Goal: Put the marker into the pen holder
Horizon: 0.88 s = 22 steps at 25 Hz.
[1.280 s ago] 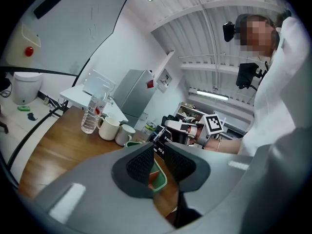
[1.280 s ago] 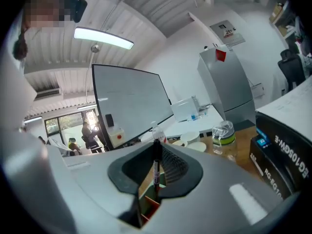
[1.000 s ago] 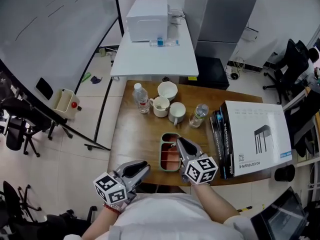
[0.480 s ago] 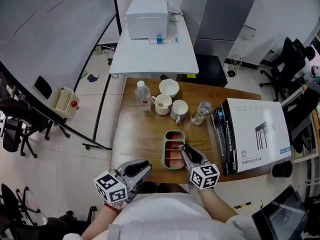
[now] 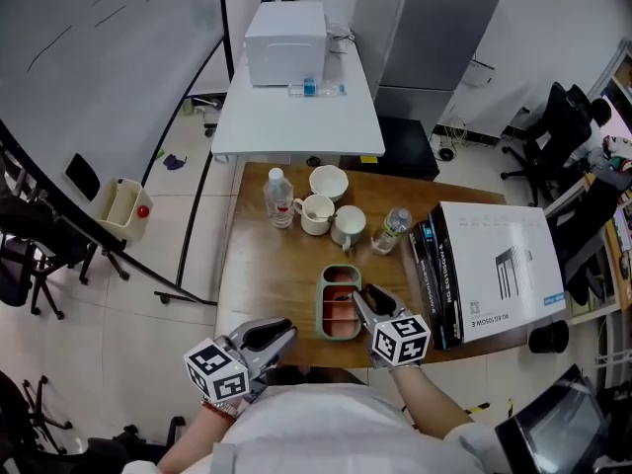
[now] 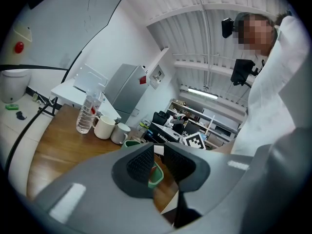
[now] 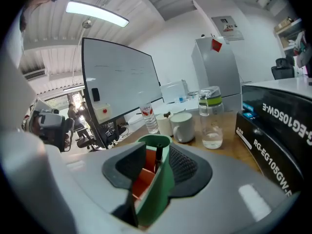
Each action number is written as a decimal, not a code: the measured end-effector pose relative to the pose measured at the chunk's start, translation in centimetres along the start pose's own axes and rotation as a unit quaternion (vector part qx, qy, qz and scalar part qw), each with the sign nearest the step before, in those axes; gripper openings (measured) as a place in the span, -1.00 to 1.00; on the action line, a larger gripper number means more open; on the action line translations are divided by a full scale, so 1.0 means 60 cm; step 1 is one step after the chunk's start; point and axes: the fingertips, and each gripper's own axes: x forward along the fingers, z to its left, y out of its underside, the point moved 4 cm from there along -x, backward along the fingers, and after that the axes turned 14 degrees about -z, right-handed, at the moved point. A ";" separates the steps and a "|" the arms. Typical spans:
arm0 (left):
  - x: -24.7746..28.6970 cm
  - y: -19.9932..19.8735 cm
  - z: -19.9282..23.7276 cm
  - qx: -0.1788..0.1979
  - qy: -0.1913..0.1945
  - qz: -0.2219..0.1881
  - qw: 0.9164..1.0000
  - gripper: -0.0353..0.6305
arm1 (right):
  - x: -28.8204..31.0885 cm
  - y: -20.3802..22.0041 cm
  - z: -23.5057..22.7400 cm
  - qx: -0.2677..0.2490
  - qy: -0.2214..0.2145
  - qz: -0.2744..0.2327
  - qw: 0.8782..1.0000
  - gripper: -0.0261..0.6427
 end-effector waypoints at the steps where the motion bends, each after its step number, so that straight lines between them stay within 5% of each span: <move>1: 0.001 -0.002 -0.001 0.001 -0.001 -0.001 1.000 -0.69 | 0.005 -0.002 0.000 -0.007 0.002 0.001 1.000 -0.53; 4: 0.000 -0.007 -0.001 0.005 -0.001 -0.008 1.000 -0.69 | 0.010 -0.005 -0.002 -0.023 0.015 0.008 1.000 -0.82; 10: -0.013 -0.007 0.006 0.006 -0.014 -0.009 1.000 -0.70 | 0.001 -0.021 0.006 -0.021 0.013 -0.009 1.000 -0.84; 19: -0.005 -0.009 0.007 0.006 -0.007 -0.007 1.000 -0.70 | -0.011 -0.188 0.036 0.004 -0.041 -0.126 0.991 -0.84; 22: -0.003 -0.011 0.007 0.006 -0.007 -0.009 1.000 -0.70 | 0.023 -0.184 0.032 -0.004 -0.040 -0.119 0.992 -0.84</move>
